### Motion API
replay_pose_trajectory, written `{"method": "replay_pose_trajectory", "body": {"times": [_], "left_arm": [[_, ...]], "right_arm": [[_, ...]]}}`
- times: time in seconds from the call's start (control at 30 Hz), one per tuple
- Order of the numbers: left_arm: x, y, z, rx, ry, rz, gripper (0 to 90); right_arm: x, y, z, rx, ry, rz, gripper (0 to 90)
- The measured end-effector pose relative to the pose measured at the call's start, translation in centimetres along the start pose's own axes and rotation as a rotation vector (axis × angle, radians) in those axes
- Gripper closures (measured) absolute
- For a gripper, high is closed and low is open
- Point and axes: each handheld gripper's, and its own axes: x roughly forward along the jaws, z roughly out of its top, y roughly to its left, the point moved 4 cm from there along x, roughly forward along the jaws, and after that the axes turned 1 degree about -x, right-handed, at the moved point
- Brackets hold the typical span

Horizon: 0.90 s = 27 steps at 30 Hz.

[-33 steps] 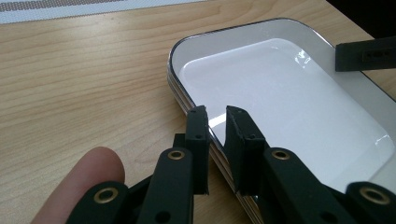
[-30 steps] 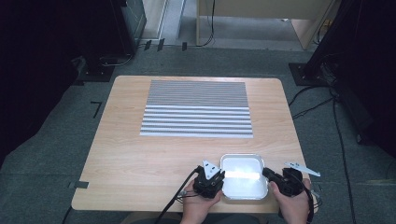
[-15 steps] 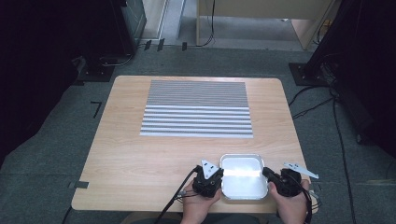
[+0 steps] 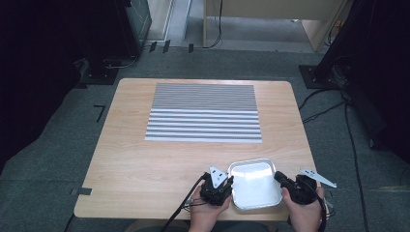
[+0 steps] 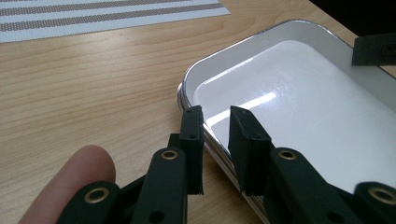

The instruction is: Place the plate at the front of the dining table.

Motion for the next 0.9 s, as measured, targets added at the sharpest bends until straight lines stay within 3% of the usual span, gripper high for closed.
{"method": "replay_pose_trajectory", "body": {"times": [0.27, 0.33, 0.43, 0.57, 0.7, 0.8, 0.9], "left_arm": [[-0.1, -0.6, 0.1, 0.006, -0.007, -0.013, 72.7], [-0.3, -1.0, 0.3, -0.016, -0.004, -0.045, 72.4], [-0.4, -1.6, 0.6, -0.017, -0.003, -0.072, 70.3], [-0.1, -2.0, 0.6, -0.008, 0.011, -0.078, 68.1], [0.4, -2.1, 0.2, 0.001, 0.035, -0.071, 69.1], [0.7, -2.4, -0.1, 0.007, 0.045, -0.075, 69.9], [0.9, -2.4, -0.2, 0.006, 0.049, -0.076, 69.8]], "right_arm": [[-0.6, -0.7, 0.4, 0.038, -0.031, -0.010, 86.9], [-0.7, -0.9, 0.5, 0.047, -0.037, -0.009, 86.8], [-0.9, -1.1, 0.6, 0.053, -0.049, -0.009, 86.8], [-1.0, -1.6, 0.7, 0.068, -0.049, -0.020, 86.8], [-1.0, -1.8, 0.8, 0.034, -0.054, -0.043, 89.3], [-1.2, -1.8, 0.9, 0.018, -0.058, -0.049, 84.8], [-1.2, -1.9, 0.8, 0.007, -0.055, -0.029, 82.5]]}}
